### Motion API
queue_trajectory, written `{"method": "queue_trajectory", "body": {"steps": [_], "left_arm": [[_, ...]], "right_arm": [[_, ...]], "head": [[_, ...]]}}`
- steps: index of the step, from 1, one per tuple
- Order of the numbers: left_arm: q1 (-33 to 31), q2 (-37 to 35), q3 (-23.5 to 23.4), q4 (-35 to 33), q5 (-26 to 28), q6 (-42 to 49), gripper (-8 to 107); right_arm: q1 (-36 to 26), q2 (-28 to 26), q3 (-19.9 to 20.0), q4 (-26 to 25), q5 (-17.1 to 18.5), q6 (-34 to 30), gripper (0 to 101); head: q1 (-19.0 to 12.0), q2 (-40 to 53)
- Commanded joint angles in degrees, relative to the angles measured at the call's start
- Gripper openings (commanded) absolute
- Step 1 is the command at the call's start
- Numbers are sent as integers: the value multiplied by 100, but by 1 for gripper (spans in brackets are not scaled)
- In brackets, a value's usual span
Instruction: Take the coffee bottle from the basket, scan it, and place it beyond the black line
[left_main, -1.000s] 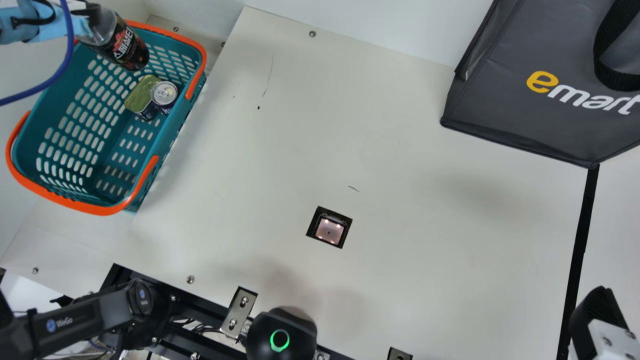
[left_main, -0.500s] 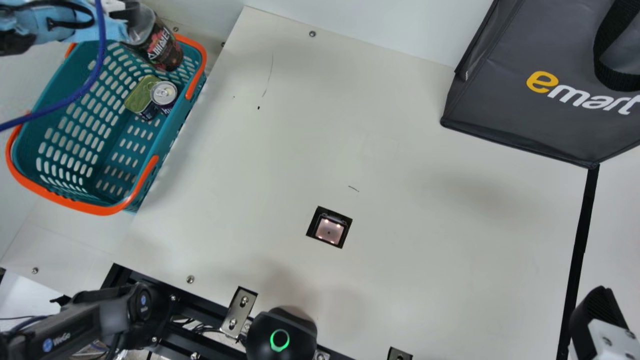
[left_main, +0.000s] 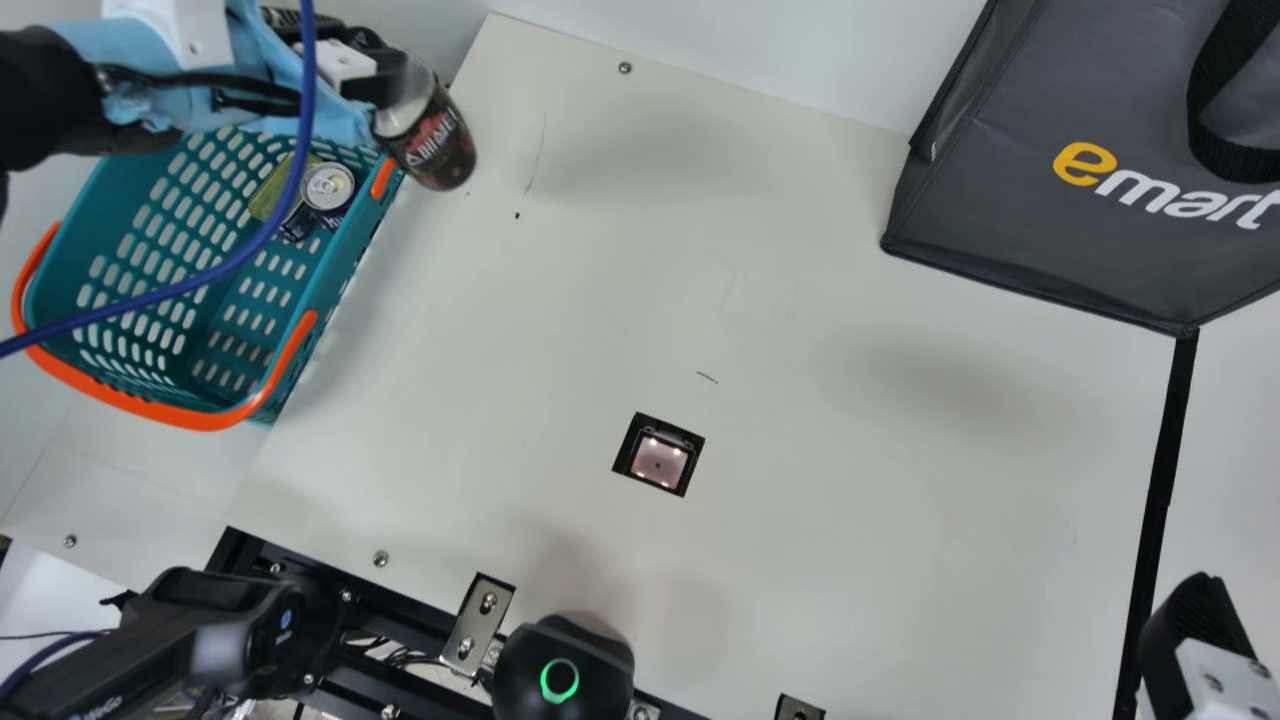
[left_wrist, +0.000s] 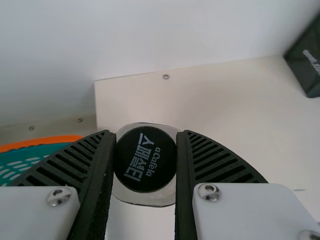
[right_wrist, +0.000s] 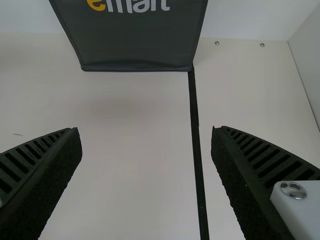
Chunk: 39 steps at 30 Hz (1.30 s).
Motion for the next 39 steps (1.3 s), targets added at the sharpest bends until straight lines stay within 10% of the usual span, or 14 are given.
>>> {"method": "queue_trajectory", "body": {"steps": [1,39], "left_arm": [[-277,-29,40,18,-2,-55,10],[-2731,-589,1431,163,-549,-320,10]], "right_arm": [[0,0,0,0,0,0,91],[0,0,0,0,0,0,91]], "head": [[-96,14],[-96,14]]}}
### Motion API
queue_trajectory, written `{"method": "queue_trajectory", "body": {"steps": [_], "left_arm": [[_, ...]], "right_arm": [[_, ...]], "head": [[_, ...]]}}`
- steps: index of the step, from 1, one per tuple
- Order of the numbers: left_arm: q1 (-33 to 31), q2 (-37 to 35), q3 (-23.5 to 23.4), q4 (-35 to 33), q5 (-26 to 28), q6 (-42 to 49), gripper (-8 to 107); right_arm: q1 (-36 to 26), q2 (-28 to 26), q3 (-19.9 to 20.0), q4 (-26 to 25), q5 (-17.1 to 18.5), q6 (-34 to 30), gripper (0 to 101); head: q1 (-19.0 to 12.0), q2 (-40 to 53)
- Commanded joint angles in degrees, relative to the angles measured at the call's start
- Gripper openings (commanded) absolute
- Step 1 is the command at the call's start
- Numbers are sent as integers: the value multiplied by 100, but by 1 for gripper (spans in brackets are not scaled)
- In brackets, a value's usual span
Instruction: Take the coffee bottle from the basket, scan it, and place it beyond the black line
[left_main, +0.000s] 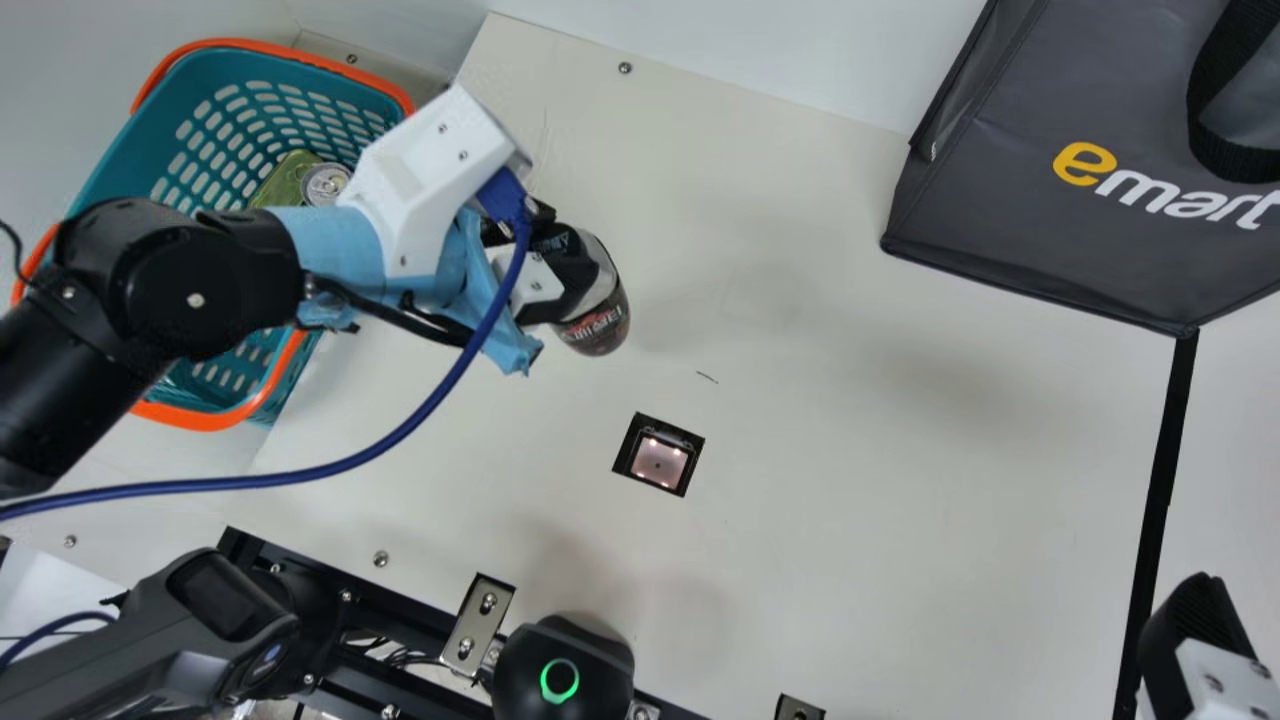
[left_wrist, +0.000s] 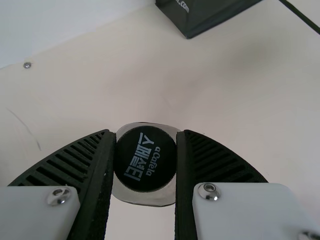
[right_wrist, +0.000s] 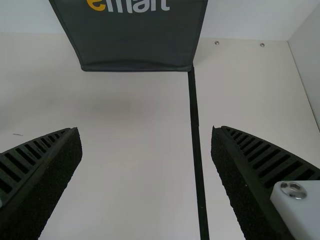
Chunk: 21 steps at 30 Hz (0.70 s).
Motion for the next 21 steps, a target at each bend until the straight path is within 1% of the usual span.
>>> {"method": "queue_trajectory", "body": {"steps": [1,11,21], "left_arm": [[-70,-6,80,3,-52,-6,10],[-365,4,438,83,-351,-60,10],[-635,76,608,251,-606,-199,10]], "right_arm": [[0,0,0,0,0,0,91],[0,0,0,0,0,0,91],[0,0,0,0,0,0,91]], "head": [[-96,14],[-96,14],[-96,14]]}}
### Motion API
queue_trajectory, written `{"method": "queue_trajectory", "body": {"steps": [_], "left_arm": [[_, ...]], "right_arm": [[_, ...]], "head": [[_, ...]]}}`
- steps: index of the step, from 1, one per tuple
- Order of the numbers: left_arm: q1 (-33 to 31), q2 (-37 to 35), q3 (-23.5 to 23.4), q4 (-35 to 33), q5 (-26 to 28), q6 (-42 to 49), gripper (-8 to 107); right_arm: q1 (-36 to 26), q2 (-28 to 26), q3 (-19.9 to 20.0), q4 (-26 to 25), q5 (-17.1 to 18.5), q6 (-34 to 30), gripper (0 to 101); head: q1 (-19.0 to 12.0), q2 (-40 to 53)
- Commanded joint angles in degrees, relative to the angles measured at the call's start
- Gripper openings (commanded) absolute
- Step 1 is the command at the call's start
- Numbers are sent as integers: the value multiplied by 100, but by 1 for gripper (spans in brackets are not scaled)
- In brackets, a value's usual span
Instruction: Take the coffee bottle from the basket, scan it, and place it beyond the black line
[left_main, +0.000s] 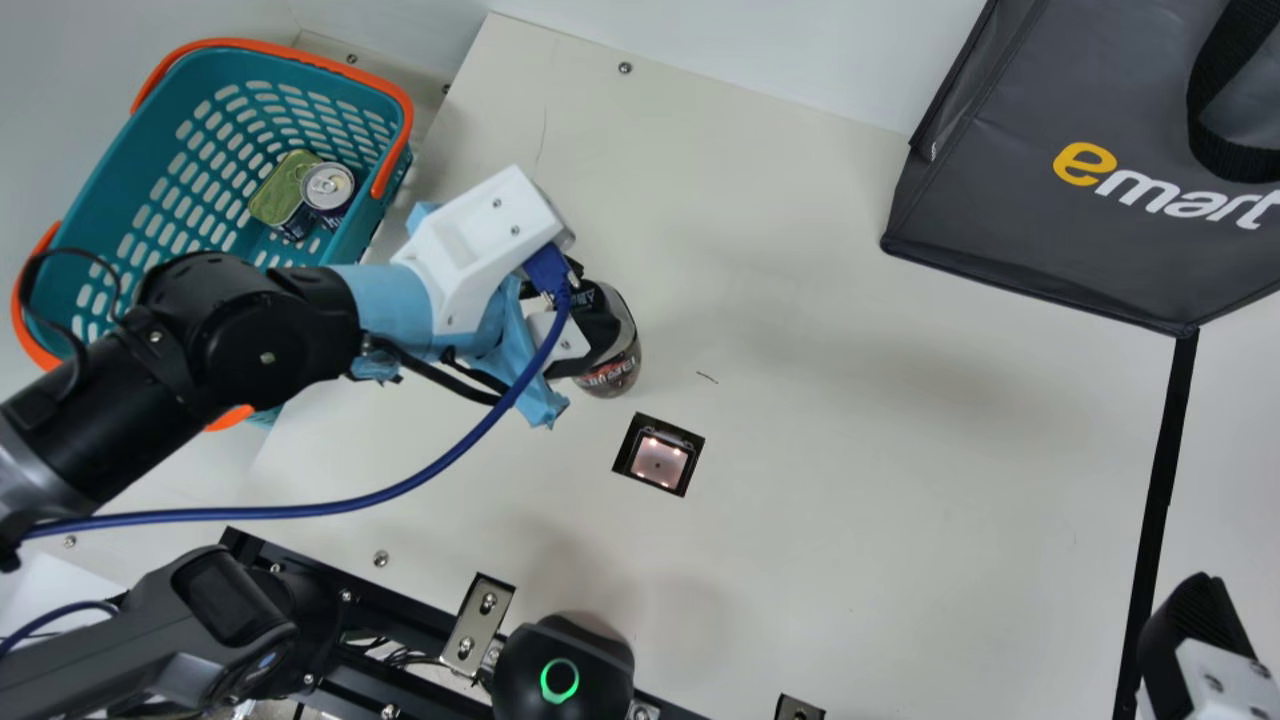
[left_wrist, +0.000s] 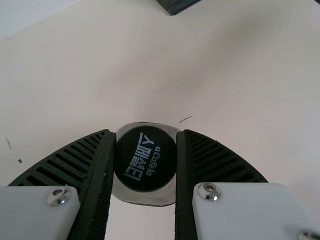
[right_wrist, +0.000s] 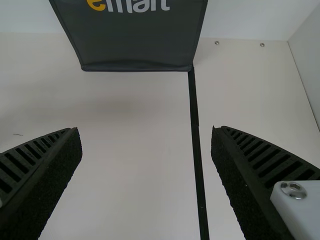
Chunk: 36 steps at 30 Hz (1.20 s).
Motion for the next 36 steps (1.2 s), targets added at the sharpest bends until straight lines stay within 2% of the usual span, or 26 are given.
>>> {"method": "queue_trajectory", "body": {"steps": [1,12,16,26,36], "left_arm": [[-41,19,9,35,-30,-25,10],[-268,125,31,144,-211,-70,10],[-319,148,61,164,-261,-68,22],[-393,162,171,177,-356,14,30],[-413,129,279,118,-398,106,62]], "right_arm": [[0,0,0,0,0,0,91],[0,0,0,0,0,0,91],[0,0,0,0,0,0,91],[0,0,0,0,0,0,91],[0,0,0,0,0,0,91]], "head": [[-96,14],[-96,14],[-96,14],[-96,14],[-96,14]]}}
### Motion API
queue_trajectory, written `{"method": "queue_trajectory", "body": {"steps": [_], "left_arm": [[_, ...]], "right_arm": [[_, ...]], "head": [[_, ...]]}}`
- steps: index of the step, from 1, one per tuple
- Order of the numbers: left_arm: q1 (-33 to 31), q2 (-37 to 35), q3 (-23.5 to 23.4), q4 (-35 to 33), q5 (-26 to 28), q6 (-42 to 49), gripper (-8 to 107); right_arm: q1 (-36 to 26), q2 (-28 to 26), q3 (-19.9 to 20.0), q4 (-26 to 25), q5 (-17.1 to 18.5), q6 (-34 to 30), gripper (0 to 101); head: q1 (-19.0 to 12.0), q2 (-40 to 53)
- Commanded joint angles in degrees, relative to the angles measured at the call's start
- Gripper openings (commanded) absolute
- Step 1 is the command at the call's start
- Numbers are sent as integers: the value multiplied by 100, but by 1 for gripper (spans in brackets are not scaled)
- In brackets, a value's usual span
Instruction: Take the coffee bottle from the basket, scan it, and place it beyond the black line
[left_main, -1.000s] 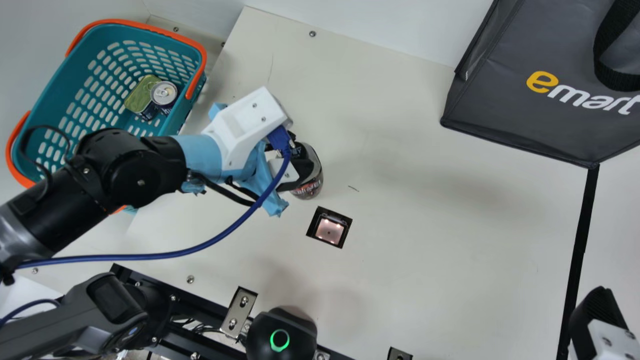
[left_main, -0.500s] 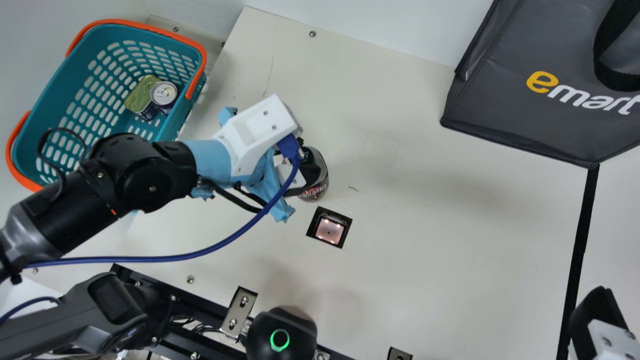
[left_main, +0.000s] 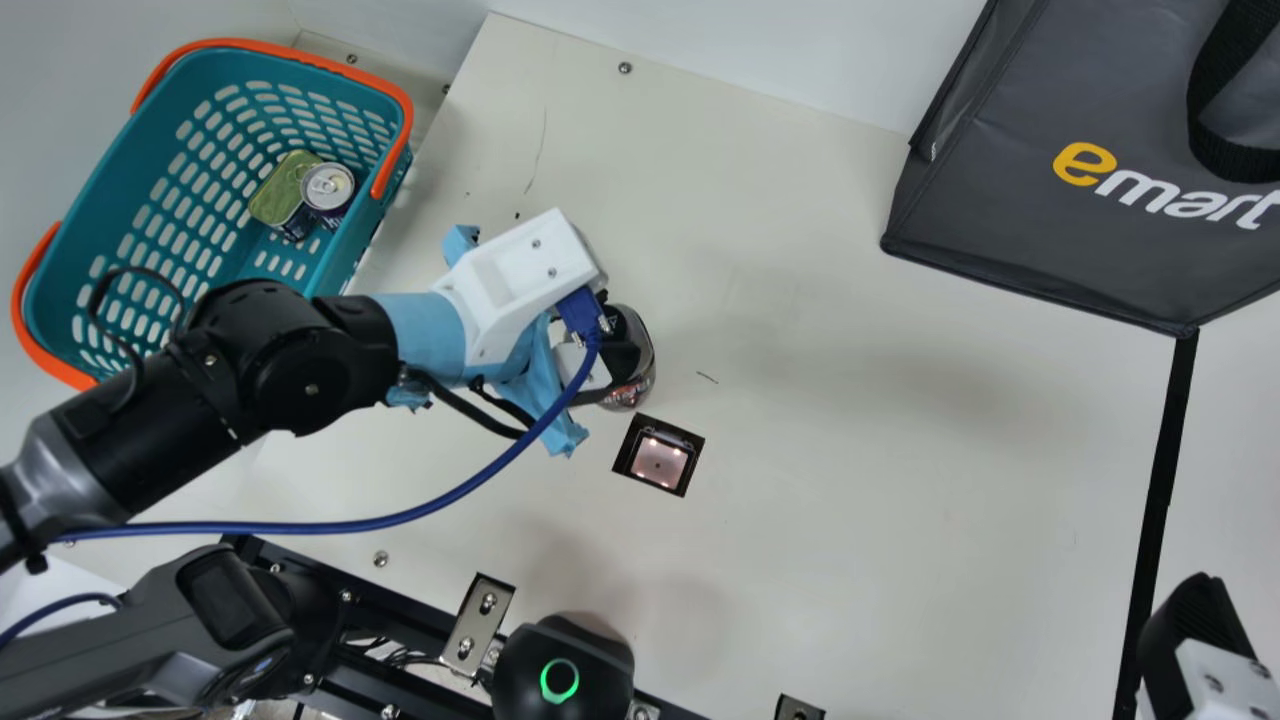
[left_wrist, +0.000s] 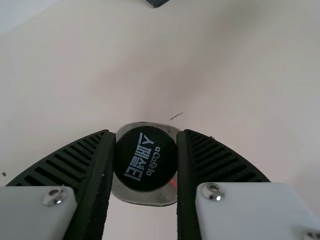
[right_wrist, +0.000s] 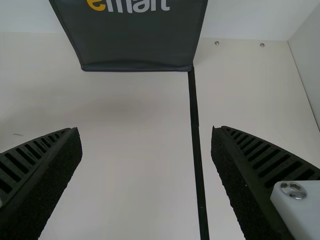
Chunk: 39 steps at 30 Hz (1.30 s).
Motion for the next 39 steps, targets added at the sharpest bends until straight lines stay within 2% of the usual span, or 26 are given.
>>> {"method": "queue_trajectory", "body": {"steps": [1,9,25,39], "left_arm": [[-4,-8,4,-14,0,4,66],[14,-18,-28,-34,11,-13,90],[220,-208,-212,185,208,-416,90],[683,-472,-350,591,365,-840,90]], "right_arm": [[0,0,0,0,0,0,91],[0,0,0,0,0,0,91],[0,0,0,0,0,0,91],[0,0,0,0,0,0,91]], "head": [[-96,14],[-96,14],[-96,14],[-96,14]]}}
